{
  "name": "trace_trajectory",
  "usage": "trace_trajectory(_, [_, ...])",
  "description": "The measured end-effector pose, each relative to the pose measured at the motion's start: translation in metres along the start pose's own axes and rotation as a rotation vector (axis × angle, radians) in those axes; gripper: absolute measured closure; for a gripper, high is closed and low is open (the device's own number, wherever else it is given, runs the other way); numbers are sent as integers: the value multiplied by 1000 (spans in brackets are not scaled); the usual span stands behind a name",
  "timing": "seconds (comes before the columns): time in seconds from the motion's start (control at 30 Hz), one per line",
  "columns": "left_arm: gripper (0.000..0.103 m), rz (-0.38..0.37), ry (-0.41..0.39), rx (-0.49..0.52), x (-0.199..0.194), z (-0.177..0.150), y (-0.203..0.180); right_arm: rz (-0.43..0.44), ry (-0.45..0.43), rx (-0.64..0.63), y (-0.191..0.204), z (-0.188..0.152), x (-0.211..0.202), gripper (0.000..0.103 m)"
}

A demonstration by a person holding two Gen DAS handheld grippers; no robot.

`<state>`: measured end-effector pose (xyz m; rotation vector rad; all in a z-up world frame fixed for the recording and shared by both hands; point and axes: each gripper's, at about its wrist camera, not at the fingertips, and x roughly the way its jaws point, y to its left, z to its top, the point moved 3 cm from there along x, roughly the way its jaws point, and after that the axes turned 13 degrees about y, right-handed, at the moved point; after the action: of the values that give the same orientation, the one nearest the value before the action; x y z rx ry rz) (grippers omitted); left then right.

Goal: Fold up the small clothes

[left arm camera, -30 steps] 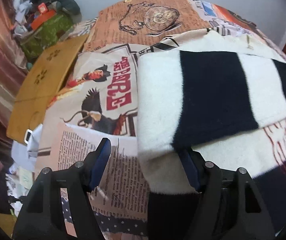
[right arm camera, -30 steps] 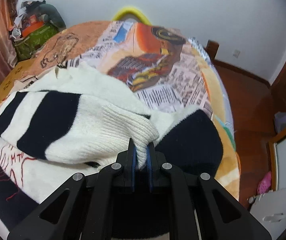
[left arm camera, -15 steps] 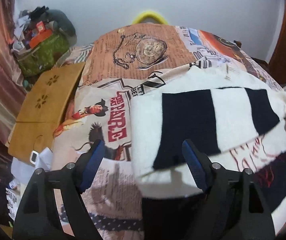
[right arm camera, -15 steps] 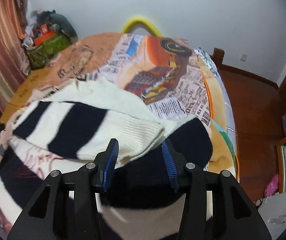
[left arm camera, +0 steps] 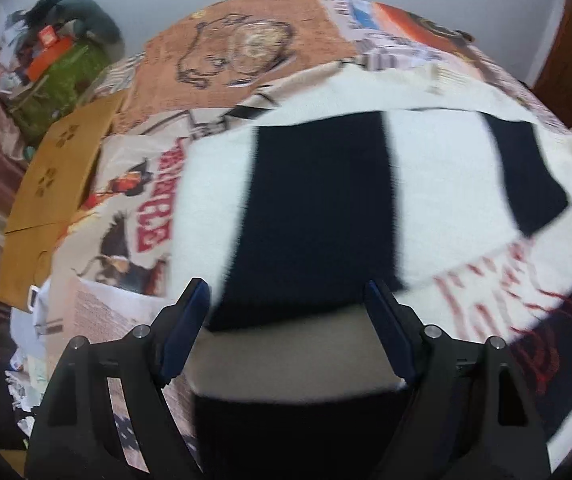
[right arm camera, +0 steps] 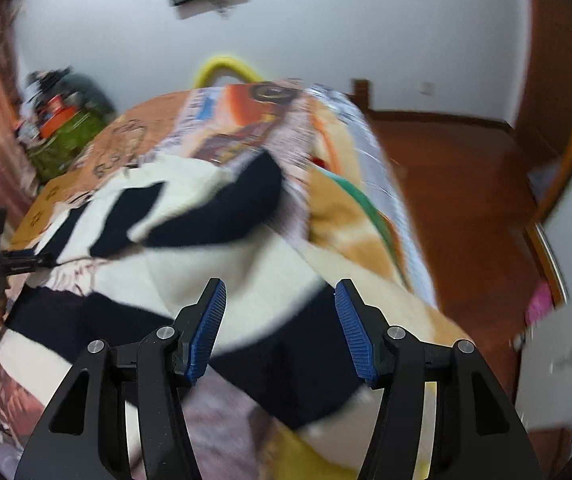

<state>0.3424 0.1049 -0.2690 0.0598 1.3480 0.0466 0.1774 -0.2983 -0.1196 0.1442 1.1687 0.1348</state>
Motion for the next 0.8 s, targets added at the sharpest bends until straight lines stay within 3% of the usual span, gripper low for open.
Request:
trace_trajectory(0.3, [21,-58,-38,73,-32,-28,-56,-52,78,179,-62,-53,9,50])
trace_trajectory(0.57, [21,-51,-57,103,-47,-43,-84,0,105,293,-94,-87,24,50])
trace_trajectory(0.8, [21,-47,-65,94,-53,-48,-90,95,117,341,-104,-95,43,49])
